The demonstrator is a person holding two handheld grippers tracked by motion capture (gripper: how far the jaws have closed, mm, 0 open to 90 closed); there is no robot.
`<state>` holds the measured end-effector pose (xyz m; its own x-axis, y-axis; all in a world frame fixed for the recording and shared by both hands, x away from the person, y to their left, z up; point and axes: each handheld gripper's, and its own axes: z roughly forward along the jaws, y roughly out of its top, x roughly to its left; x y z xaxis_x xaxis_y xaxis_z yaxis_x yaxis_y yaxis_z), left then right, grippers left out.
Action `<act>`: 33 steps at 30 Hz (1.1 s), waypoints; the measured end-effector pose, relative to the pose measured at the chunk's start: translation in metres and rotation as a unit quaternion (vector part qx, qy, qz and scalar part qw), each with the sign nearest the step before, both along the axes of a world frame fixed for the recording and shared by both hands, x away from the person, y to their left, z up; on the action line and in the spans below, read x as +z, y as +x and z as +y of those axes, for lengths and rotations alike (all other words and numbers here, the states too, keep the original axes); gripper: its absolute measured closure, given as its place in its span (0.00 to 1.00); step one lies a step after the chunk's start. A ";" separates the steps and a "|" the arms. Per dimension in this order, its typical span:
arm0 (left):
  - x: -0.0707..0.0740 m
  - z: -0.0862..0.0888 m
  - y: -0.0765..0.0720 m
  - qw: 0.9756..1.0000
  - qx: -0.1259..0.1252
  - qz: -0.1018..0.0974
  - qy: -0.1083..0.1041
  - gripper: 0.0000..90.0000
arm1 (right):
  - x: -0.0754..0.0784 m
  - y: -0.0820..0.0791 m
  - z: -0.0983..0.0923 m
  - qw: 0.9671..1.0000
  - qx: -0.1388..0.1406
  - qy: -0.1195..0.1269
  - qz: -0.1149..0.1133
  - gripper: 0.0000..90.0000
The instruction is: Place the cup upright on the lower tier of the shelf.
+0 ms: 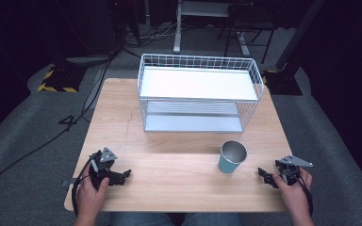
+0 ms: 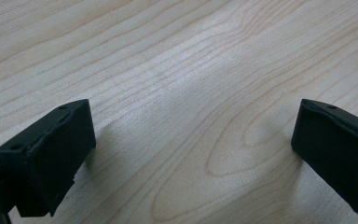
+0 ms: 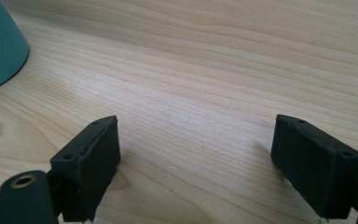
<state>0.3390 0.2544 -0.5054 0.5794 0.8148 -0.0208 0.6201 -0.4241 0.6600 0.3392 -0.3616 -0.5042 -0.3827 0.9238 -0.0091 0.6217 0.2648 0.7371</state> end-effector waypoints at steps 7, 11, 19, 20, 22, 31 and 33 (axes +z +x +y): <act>0.000 0.000 0.000 1.000 0.001 0.000 0.000 0.00 | 0.000 0.000 0.000 1.000 -0.001 0.001 0.001 0.18; 0.000 0.000 0.000 1.000 0.001 0.000 -0.001 0.00 | 0.000 0.000 0.000 1.000 -0.001 0.002 0.001 0.18; 0.000 -0.001 -0.001 1.000 0.009 -0.003 0.000 0.00 | 0.007 -0.004 0.002 1.000 0.007 0.008 0.004 0.18; -0.001 -0.002 -0.001 1.000 0.012 -0.002 -0.002 0.00 | 0.009 -0.005 0.003 1.000 0.008 0.008 0.003 0.18; -0.001 -0.002 -0.002 1.000 0.015 -0.002 -0.004 0.00 | 0.013 -0.008 0.006 1.000 0.013 0.007 0.001 0.18; -0.001 -0.002 -0.002 1.000 0.016 -0.001 -0.003 0.00 | 0.031 -0.021 0.022 0.999 0.044 0.009 -0.010 0.18; -0.001 -0.002 -0.002 1.000 0.015 -0.001 -0.004 0.00 | 0.033 -0.022 0.024 0.999 0.047 0.010 -0.009 0.18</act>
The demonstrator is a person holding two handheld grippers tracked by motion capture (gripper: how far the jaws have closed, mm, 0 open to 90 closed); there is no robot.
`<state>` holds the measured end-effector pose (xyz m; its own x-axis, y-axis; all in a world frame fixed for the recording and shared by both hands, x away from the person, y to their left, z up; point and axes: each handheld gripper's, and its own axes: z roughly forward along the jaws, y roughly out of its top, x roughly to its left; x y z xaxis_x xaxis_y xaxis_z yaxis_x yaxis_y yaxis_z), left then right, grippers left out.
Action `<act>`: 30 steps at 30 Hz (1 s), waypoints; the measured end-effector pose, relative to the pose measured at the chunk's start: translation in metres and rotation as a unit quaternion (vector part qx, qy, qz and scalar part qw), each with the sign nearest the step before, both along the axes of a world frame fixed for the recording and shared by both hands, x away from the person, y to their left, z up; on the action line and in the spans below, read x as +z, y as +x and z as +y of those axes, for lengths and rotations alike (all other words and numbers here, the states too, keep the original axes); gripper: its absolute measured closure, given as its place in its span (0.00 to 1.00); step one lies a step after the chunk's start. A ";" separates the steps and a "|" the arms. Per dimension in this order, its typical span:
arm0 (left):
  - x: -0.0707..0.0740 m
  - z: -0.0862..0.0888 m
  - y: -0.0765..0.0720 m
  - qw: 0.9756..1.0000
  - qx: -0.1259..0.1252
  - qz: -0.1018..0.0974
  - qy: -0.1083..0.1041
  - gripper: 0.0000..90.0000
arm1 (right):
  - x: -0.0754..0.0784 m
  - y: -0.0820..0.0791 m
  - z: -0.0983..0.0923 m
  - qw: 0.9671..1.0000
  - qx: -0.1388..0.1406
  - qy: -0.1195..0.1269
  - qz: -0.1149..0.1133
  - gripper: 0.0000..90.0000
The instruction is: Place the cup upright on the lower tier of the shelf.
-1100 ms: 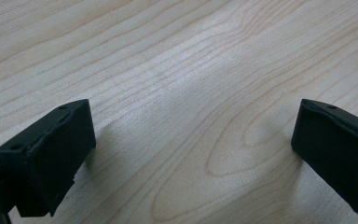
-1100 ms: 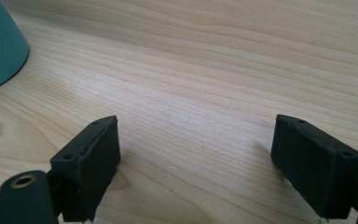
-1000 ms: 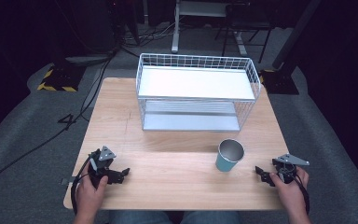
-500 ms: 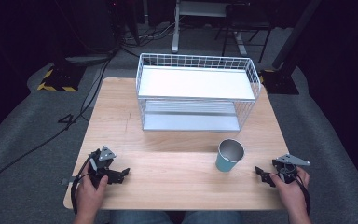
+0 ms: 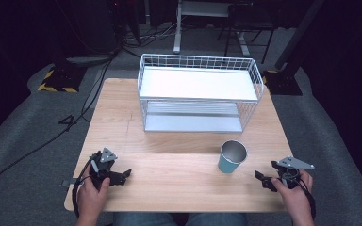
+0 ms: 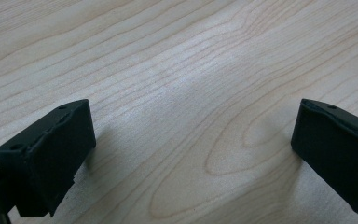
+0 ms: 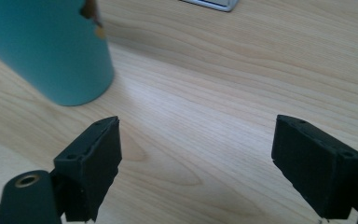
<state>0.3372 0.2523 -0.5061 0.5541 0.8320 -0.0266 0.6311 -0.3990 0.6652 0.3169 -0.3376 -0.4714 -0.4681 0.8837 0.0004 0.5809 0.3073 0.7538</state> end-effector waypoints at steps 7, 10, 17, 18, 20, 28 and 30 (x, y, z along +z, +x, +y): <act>0.000 0.000 0.001 1.000 -0.003 0.000 0.003 0.00 | 0.011 -0.008 0.018 0.999 0.037 0.010 0.005 0.18; 0.000 0.000 0.001 1.000 -0.003 0.000 0.003 0.00 | 0.016 -0.010 0.028 0.999 0.052 0.011 0.003 0.18; 0.000 0.000 0.001 1.000 -0.001 0.000 0.002 0.00 | 0.020 -0.012 0.046 0.996 0.071 0.047 -0.004 0.18; 0.000 0.000 0.001 1.000 -0.001 0.000 0.002 0.00 | 0.020 -0.012 0.048 0.996 0.076 0.054 -0.002 0.18; 0.000 0.000 0.001 1.000 -0.001 0.000 0.002 0.00 | 0.018 -0.012 0.053 0.995 0.079 0.064 0.002 0.18; 0.000 0.000 0.001 1.000 -0.001 0.000 0.002 0.00 | 0.003 -0.003 0.073 0.995 0.067 0.071 -0.009 0.18; 0.000 0.000 0.001 1.000 -0.001 0.000 0.002 0.00 | 0.001 -0.001 0.074 0.996 0.064 0.069 -0.012 0.18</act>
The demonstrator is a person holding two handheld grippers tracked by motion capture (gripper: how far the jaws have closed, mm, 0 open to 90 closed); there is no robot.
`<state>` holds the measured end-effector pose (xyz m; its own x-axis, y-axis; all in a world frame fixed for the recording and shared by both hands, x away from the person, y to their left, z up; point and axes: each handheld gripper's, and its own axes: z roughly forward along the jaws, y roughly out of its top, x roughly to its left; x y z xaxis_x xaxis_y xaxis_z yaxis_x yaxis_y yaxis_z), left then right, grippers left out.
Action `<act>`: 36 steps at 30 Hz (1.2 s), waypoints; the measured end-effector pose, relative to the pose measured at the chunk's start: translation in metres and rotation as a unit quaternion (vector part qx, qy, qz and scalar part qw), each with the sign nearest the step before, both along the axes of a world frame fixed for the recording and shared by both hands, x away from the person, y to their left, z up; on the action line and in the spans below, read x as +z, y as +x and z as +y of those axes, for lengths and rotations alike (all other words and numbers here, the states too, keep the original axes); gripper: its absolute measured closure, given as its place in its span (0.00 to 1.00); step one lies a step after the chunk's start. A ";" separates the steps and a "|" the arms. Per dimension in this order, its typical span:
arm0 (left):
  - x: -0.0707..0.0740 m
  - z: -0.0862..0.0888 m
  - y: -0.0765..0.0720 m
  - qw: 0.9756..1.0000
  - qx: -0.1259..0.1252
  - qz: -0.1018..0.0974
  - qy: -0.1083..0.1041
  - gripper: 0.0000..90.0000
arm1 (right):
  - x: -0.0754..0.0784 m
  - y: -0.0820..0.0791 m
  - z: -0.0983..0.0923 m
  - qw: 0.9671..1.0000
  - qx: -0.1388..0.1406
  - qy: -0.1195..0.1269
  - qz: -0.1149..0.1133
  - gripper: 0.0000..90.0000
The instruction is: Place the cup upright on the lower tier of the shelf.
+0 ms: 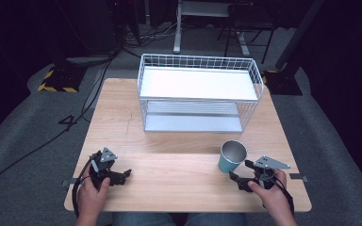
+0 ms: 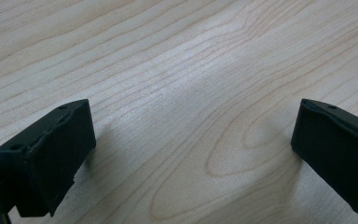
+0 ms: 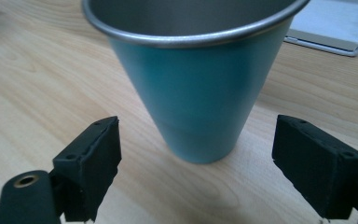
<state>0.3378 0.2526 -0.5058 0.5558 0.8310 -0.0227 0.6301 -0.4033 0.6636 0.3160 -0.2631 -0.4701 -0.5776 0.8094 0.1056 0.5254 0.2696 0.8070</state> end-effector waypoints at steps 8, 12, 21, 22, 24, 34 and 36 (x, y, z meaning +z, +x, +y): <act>0.000 0.000 0.000 1.000 0.000 0.001 -0.001 0.00 | -0.012 0.011 0.014 1.000 -0.003 -0.005 -0.011 0.18; 0.000 0.000 0.000 1.000 0.000 0.000 0.000 0.00 | -0.017 0.016 0.020 1.000 -0.013 -0.008 -0.020 0.18; 0.000 0.000 0.000 1.000 0.000 0.001 -0.001 0.00 | -0.023 0.023 0.027 0.999 -0.023 0.000 -0.032 0.18; 0.000 0.000 0.000 1.000 0.000 0.001 -0.001 0.00 | -0.023 0.023 0.027 0.999 -0.023 0.000 -0.032 0.18; 0.000 0.000 0.000 1.000 0.000 0.000 0.000 0.00 | -0.023 0.024 0.028 0.999 -0.023 0.008 -0.040 0.18; 0.000 0.000 0.000 1.000 0.000 0.000 0.000 0.00 | -0.027 0.024 0.029 0.997 -0.035 0.016 -0.064 0.23; 0.000 0.000 0.000 1.000 0.000 0.000 0.000 0.00 | -0.027 0.024 0.029 0.997 -0.041 0.016 -0.067 0.23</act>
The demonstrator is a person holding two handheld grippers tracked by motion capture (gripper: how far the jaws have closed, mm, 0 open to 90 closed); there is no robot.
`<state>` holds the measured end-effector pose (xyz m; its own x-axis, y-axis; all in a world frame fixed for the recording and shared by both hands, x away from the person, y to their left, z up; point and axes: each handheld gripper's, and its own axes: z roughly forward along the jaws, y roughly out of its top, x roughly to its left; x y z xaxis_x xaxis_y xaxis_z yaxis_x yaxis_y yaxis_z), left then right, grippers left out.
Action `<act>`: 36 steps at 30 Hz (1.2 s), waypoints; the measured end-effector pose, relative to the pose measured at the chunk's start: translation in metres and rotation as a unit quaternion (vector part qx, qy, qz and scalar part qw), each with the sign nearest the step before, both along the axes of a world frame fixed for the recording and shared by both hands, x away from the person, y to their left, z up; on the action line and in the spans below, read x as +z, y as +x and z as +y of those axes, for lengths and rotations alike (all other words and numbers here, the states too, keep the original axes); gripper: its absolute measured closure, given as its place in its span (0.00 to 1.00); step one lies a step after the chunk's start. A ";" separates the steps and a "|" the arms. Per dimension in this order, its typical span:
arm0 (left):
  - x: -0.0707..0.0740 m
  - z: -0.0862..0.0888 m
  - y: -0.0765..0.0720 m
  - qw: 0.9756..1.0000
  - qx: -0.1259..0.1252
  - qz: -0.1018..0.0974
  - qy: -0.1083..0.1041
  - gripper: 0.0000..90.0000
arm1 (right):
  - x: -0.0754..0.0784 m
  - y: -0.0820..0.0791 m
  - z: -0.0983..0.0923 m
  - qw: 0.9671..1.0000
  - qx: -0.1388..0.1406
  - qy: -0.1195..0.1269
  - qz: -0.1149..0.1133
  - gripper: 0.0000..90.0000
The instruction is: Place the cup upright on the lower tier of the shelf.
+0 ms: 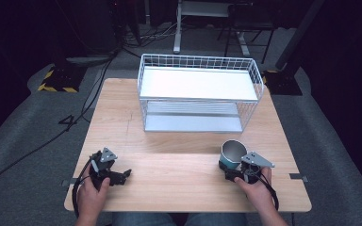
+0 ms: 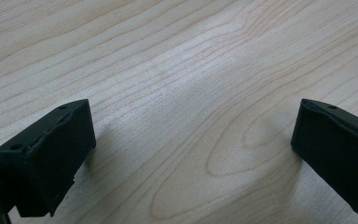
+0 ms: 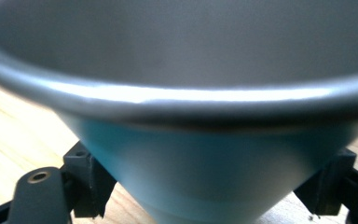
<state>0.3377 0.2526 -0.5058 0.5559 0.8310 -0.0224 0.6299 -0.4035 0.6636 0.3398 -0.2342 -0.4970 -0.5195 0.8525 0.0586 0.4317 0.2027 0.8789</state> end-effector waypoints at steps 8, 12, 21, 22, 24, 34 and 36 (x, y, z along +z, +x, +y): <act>0.000 0.000 0.000 1.000 0.000 0.000 0.000 0.00 | 0.001 -0.001 0.001 1.000 0.008 -0.006 -0.008 0.23; 0.000 0.000 0.000 1.000 0.000 0.000 0.000 0.00 | 0.004 -0.003 0.003 1.000 0.013 -0.007 -0.010 0.23; 0.000 0.000 0.000 1.000 0.000 0.000 -0.001 0.00 | 0.021 0.005 0.019 0.999 0.026 -0.013 -0.016 0.23; 0.000 0.000 0.000 1.000 0.000 0.000 0.000 0.00 | 0.023 0.007 0.021 0.999 0.028 -0.014 -0.016 0.23; 0.000 0.000 0.000 1.000 0.000 0.000 0.000 0.00 | 0.025 0.009 0.023 0.999 0.031 -0.014 -0.015 0.23; 0.000 0.000 -0.001 1.000 0.005 0.000 -0.002 0.00 | 0.040 0.038 0.038 1.000 0.028 -0.003 0.006 0.23; -0.001 -0.001 -0.002 1.000 0.007 0.000 -0.003 0.00 | 0.042 0.046 0.042 1.000 0.028 0.000 0.011 0.23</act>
<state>0.3362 0.2520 -0.5063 0.5445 0.8383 -0.0279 0.6352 -0.3904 0.6664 0.3854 -0.1917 -0.4555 -0.5644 0.8225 0.0699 0.4394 0.2277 0.8690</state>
